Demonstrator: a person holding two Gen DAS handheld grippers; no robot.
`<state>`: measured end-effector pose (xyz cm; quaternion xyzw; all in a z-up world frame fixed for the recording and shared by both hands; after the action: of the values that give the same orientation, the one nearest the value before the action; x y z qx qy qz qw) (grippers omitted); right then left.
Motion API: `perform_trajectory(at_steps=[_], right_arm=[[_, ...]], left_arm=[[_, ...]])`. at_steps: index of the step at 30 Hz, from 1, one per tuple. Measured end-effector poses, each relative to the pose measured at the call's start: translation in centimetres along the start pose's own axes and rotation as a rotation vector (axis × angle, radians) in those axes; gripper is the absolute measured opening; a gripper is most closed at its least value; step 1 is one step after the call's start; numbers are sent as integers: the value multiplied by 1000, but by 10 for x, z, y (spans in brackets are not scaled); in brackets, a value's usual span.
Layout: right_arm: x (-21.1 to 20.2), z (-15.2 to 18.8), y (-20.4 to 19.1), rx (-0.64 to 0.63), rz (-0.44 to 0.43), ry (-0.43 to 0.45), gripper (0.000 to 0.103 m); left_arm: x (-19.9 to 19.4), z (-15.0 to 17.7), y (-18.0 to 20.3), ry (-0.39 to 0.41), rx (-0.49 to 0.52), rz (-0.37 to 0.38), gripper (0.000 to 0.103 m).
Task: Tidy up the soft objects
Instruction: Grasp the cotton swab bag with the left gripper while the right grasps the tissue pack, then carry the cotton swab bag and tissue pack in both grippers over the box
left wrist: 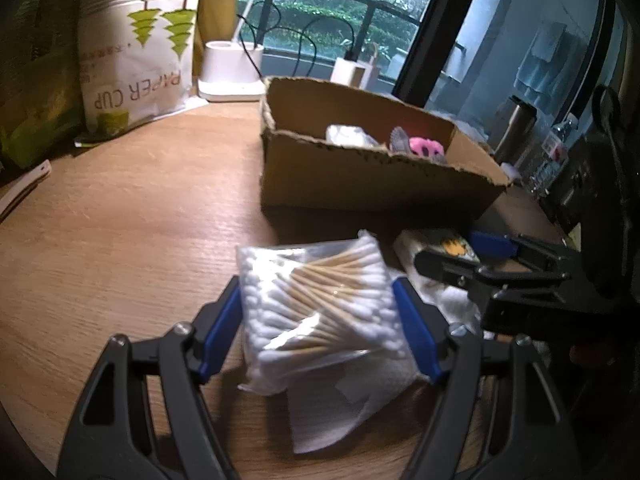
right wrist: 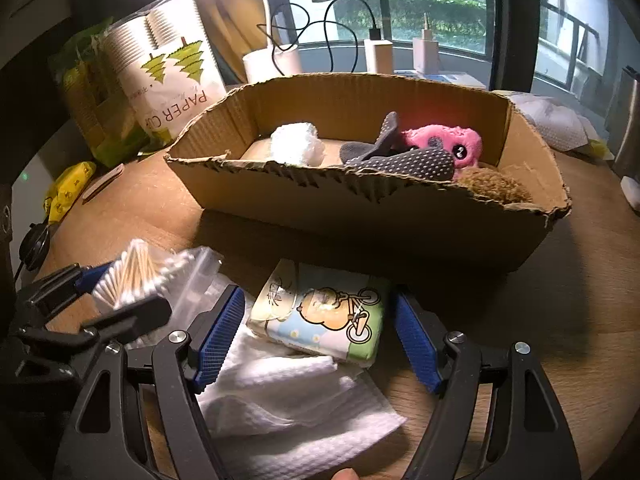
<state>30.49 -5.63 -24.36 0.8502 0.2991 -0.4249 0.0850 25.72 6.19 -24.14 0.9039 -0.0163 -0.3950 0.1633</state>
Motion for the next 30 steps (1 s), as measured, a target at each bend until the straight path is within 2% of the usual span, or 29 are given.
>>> perform_trajectory(at_steps=[7,30], right_arm=[[-5,0,-5,-22,3,9,74],[-78,-35,-13,-48,-41,199,74]], left_arm=[[-12,-6,-1,29,2,-6,74],[-53,-33,16,120,33,-16,74]])
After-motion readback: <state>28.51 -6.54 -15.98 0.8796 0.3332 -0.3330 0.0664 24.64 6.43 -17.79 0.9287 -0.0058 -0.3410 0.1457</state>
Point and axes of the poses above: each gripper's, at about its wrist camera, not at the fingertips, and x roughly the way its jaws point, y to its right, z to its underside, the point moved 8 cm from there along x, roughly the way its jaws point, and after that the axes turned 4 degrees about -x, right-handed, at the moved point
